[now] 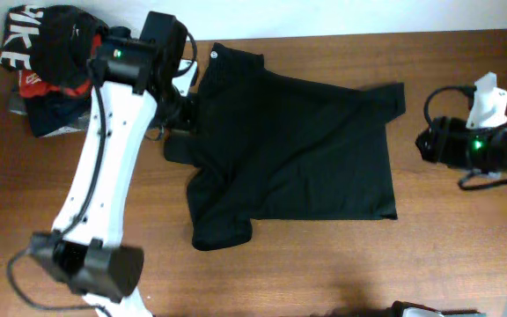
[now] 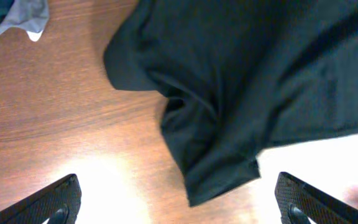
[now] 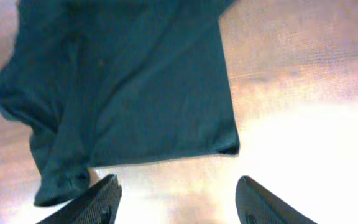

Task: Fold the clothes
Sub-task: 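Release the shirt and move both grippers to its lower corners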

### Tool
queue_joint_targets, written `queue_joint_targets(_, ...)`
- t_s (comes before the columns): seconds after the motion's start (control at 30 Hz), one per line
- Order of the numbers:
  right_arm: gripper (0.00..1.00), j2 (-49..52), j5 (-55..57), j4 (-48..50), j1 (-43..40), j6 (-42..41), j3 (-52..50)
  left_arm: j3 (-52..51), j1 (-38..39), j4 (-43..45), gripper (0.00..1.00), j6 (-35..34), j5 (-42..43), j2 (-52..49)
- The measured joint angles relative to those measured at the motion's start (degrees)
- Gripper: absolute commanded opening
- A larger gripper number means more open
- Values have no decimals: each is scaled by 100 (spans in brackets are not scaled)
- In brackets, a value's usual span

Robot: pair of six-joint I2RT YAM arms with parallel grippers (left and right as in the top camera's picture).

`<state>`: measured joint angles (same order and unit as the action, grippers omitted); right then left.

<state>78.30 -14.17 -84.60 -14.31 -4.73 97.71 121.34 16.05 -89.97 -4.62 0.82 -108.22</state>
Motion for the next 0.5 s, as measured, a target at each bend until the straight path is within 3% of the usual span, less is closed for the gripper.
queue_joint_targets(0.17, 64, 127, 127, -173, 0, 0, -116, -1165, 175, 483, 99, -175, 114, 332)
queue_joint_targets(0.5, 64, 153, 197, 258, 0, 0, -883, -4610, 184, 2179, 97, -675, 785, 424)
